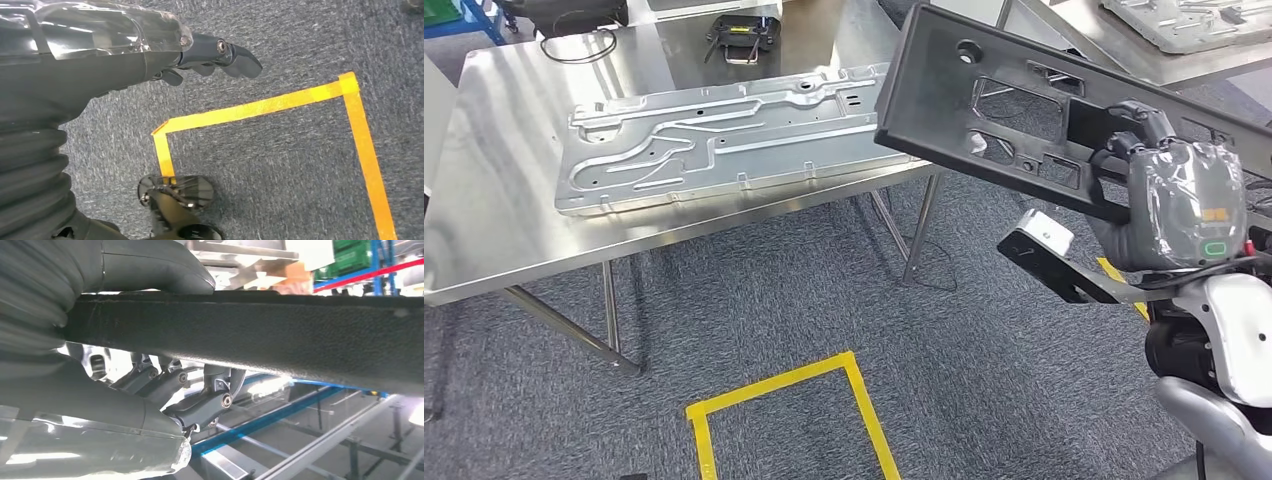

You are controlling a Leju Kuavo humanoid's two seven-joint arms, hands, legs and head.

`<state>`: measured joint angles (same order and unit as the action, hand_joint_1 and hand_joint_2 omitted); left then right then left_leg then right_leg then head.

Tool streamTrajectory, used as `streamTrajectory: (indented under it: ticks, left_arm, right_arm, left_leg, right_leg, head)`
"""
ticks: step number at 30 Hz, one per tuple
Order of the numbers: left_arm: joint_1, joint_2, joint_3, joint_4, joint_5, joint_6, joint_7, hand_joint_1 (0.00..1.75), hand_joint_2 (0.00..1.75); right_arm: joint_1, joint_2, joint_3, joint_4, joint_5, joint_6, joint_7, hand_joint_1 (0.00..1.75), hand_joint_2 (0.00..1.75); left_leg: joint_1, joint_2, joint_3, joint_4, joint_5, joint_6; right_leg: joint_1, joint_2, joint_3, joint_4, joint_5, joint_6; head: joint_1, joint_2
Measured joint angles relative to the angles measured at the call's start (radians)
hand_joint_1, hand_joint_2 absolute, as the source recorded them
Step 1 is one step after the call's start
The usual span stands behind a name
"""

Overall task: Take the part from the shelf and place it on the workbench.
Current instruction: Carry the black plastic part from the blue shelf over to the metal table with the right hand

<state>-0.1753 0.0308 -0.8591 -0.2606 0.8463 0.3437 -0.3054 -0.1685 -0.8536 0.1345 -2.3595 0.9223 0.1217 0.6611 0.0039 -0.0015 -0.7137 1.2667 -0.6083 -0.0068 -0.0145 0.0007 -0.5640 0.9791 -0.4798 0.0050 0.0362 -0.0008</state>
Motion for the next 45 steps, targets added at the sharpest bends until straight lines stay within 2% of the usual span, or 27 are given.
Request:
streamTrajectory:
  ticks: [1,3,5,8,10,11,13,14,15,16,17,19,21,24,26,29,30,31,32,33,35,36,37,38,40,41,45]
  left_arm:
    - [0.000,0.000,0.000,0.000,-0.002,-0.002,0.002,0.00,1.75]
    - [-0.001,-0.001,0.000,0.000,-0.007,-0.004,0.007,0.00,1.75]
    - [-0.007,-0.002,0.000,0.000,-0.012,-0.008,0.012,0.00,1.75]
    - [-0.016,-0.002,-0.001,0.000,-0.018,-0.011,0.019,0.00,1.75]
    - [-0.022,-0.001,-0.001,0.000,-0.020,-0.012,0.022,0.00,1.75]
    - [-0.025,0.000,-0.001,-0.001,-0.021,-0.012,0.023,0.00,1.75]
    - [-0.028,-0.001,-0.001,-0.001,-0.022,-0.012,0.024,0.00,1.75]
    - [-0.028,-0.001,-0.001,-0.001,-0.022,-0.012,0.025,0.00,1.75]
    - [-0.028,-0.001,-0.001,-0.001,-0.022,-0.012,0.025,0.00,1.75]
    - [-0.028,-0.001,-0.001,-0.001,-0.023,-0.012,0.026,0.00,1.75]
    - [-0.029,-0.001,-0.001,-0.001,-0.023,-0.012,0.026,0.00,1.75]
    - [-0.032,-0.003,-0.001,-0.001,-0.025,-0.012,0.026,0.00,1.75]
    - [-0.037,-0.007,-0.002,-0.001,-0.026,-0.012,0.027,0.00,1.75]
    - [-0.039,-0.010,-0.002,-0.001,-0.026,-0.013,0.028,0.00,1.75]
    - [-0.040,-0.012,-0.003,-0.001,-0.027,-0.013,0.027,0.00,1.75]
    - [-0.037,-0.012,-0.003,-0.001,-0.027,-0.013,0.028,0.00,1.75]
    - [-0.034,-0.011,-0.003,-0.001,-0.027,-0.013,0.028,0.00,1.75]
    - [-0.032,-0.011,-0.003,0.000,-0.026,-0.013,0.028,0.00,1.75]
    - [-0.030,-0.010,-0.003,0.000,-0.026,-0.013,0.028,0.00,1.75]
    - [-0.029,-0.009,-0.003,0.000,-0.026,-0.013,0.028,0.00,1.75]
    - [-0.028,-0.009,-0.004,0.000,-0.026,-0.013,0.028,0.00,1.75]
    - [-0.027,-0.009,-0.004,0.000,-0.026,-0.013,0.028,0.00,1.75]
    - [-0.026,-0.009,-0.004,0.000,-0.026,-0.013,0.028,0.00,1.75]
    - [-0.025,-0.008,-0.004,0.000,-0.026,-0.013,0.028,0.00,1.75]
    - [-0.024,-0.008,-0.004,0.000,-0.025,-0.013,0.028,0.00,1.75]
    - [-0.024,-0.008,-0.004,0.000,-0.025,-0.013,0.028,0.00,1.75]
    - [-0.024,-0.008,-0.004,0.000,-0.025,-0.013,0.028,0.00,1.75]
  right_arm:
    - [-0.017,0.002,0.018,0.001,-0.001,0.004,0.000,1.75,1.75]
    - [-0.062,0.006,0.058,0.005,0.001,0.015,-0.003,1.75,1.75]
    - [-0.128,0.014,0.107,0.011,0.005,0.027,-0.009,1.75,1.75]
    - [-0.225,0.034,0.188,0.019,0.008,0.048,-0.022,1.75,1.75]
    - [-0.285,0.050,0.238,0.026,0.008,0.063,-0.028,1.75,1.75]
    - [-0.311,0.057,0.260,0.029,0.007,0.068,-0.030,1.75,1.75]
    - [-0.352,0.071,0.301,0.034,0.006,0.076,-0.033,1.75,1.75]
    - [-0.365,0.079,0.320,0.038,0.006,0.079,-0.033,1.75,1.75]
    - [-0.375,0.086,0.339,0.041,0.004,0.080,-0.033,1.75,1.75]
    - [-0.385,0.092,0.356,0.045,0.003,0.081,-0.033,1.75,1.75]
    - [-0.394,0.097,0.373,0.047,0.000,0.082,-0.033,1.75,1.75]
    - [-0.418,0.104,0.402,0.052,-0.006,0.083,-0.033,1.75,1.75]
    - [-0.442,0.110,0.426,0.056,-0.012,0.085,-0.033,1.75,1.75]
    - [-0.463,0.116,0.458,0.062,-0.020,0.085,-0.031,1.75,1.75]
    - [-0.468,0.117,0.473,0.066,-0.024,0.080,-0.024,1.75,1.75]
    - [-0.473,0.118,0.490,0.072,-0.029,0.073,-0.016,1.75,1.75]
    - [-0.473,0.119,0.496,0.074,-0.031,0.072,-0.015,1.75,1.75]
    - [-0.472,0.119,0.502,0.076,-0.033,0.070,-0.014,1.75,1.75]
    - [-0.470,0.119,0.507,0.078,-0.034,0.068,-0.013,1.75,1.75]
    - [-0.470,0.119,0.512,0.080,-0.035,0.066,-0.012,1.75,1.75]
    - [-0.469,0.118,0.518,0.082,-0.036,0.062,-0.012,1.75,1.75]
    - [-0.470,0.117,0.521,0.084,-0.036,0.060,-0.012,1.75,1.75]
    - [-0.469,0.116,0.523,0.085,-0.036,0.059,-0.012,1.75,1.75]
    - [-0.468,0.115,0.525,0.086,-0.037,0.058,-0.012,1.75,1.75]
    - [-0.467,0.113,0.529,0.089,-0.037,0.058,-0.012,1.75,1.75]
    - [-0.467,0.112,0.531,0.089,-0.037,0.058,-0.012,1.75,1.75]
    - [-0.467,0.112,0.534,0.092,-0.037,0.058,-0.012,1.75,1.75]
  left_leg:
    - [0.004,0.000,-0.003,-0.014,0.026,-0.003]
    - [0.009,0.004,0.035,-0.117,0.101,-0.009]
    - [0.008,0.007,0.076,-0.209,0.139,-0.006]
    - [0.001,0.011,0.086,-0.230,0.136,0.017]
    - [0.000,0.013,0.089,-0.234,0.137,0.031]
    - [0.000,0.015,0.092,-0.235,0.136,0.037]
    - [-0.005,0.021,0.096,-0.235,0.133,0.046]
    - [-0.009,0.025,0.098,-0.235,0.131,0.049]
    - [-0.013,0.028,0.101,-0.235,0.128,0.052]
    - [-0.017,0.031,0.106,-0.235,0.125,0.054]
    - [-0.021,0.032,0.111,-0.235,0.122,0.056]
    - [-0.026,0.034,0.119,-0.236,0.116,0.056]
    - [-0.026,0.036,0.117,-0.236,0.115,0.052]
    - [-0.022,0.033,0.113,-0.236,0.115,0.039]
    - [-0.019,0.014,0.100,-0.203,0.093,0.027]
    - [-0.008,-0.004,0.011,-0.041,0.019,0.008]
    - [-0.002,-0.004,-0.017,0.002,0.010,0.003]
    - [0.003,-0.002,-0.028,0.012,0.020,-0.003]
    - [0.007,0.000,-0.020,-0.014,0.048,-0.007]
    - [0.012,0.003,0.006,-0.072,0.087,-0.012]
    - [0.015,0.009,0.061,-0.184,0.133,-0.013]
    - [0.015,0.011,0.076,-0.215,0.140,-0.008]
    - [0.014,0.012,0.080,-0.224,0.136,-0.002]
    - [0.014,0.011,0.081,-0.226,0.138,0.004]
    - [0.013,0.011,0.081,-0.227,0.138,0.008]
    - [0.012,0.011,0.081,-0.227,0.137,0.010]
    - [0.009,0.011,0.082,-0.227,0.133,0.020]
  right_leg:
    - [-0.003,0.000,0.004,0.001,-0.004,0.004]
    - [-0.010,0.000,0.012,0.005,-0.014,0.015]
    - [-0.013,0.003,0.015,0.013,-0.024,0.029]
    - [-0.015,0.005,0.017,0.008,-0.026,0.045]
    - [-0.019,0.003,0.009,0.030,-0.044,0.051]
    - [-0.019,0.001,-0.010,0.070,-0.067,0.052]
    - [-0.015,0.001,-0.077,0.203,-0.126,0.050]
    - [-0.013,0.001,-0.112,0.266,-0.145,0.047]
    - [-0.010,0.001,-0.135,0.302,-0.147,0.043]
    - [-0.006,0.001,-0.141,0.300,-0.128,0.036]
    - [-0.001,0.001,-0.127,0.261,-0.092,0.027]
    - [0.013,0.006,-0.074,0.134,-0.016,0.003]
    - [0.026,0.005,-0.038,0.049,0.011,-0.012]
    - [0.030,-0.002,-0.026,0.018,0.010,-0.015]
    - [0.023,-0.007,-0.013,-0.002,0.017,-0.016]
    - [0.016,-0.014,-0.004,-0.010,0.018,-0.017]
    - [0.014,-0.015,-0.004,-0.009,0.016,-0.015]
    - [0.012,-0.015,-0.003,-0.008,0.014,-0.012]
    - [0.009,-0.015,-0.002,-0.004,0.010,-0.007]
    - [0.005,-0.015,0.000,0.000,0.005,-0.002]
    - [0.002,-0.015,-0.001,0.014,-0.007,0.013]
    - [0.001,-0.014,-0.002,0.019,-0.012,0.020]
    - [0.002,-0.013,-0.004,0.022,-0.015,0.019]
    - [0.002,-0.012,-0.005,0.024,-0.016,0.014]
    - [0.002,-0.011,-0.004,0.023,-0.015,-0.003]
    - [0.002,-0.011,-0.002,0.021,-0.014,-0.007]
    - [0.001,-0.011,0.002,0.012,-0.012,-0.006]
  head:
    - [0.000,0.000]
    - [-0.001,0.000]
    - [-0.004,0.000]
    - [-0.004,0.000]
    - [-0.001,0.000]
    - [0.002,0.000]
    - [0.008,0.000]
    - [0.010,0.000]
    - [0.011,0.000]
    - [0.012,0.000]
    - [0.012,0.000]
    - [0.010,0.000]
    - [0.007,0.000]
    - [0.009,0.000]
    - [0.006,0.000]
    - [0.000,0.000]
    - [0.000,0.000]
    - [-0.001,0.000]
    - [-0.001,0.000]
    - [-0.001,0.000]
    - [-0.004,0.000]
    - [-0.005,0.000]
    - [-0.005,0.000]
    - [-0.003,0.000]
    - [0.001,0.000]
    - [0.003,0.000]
    - [0.006,0.000]
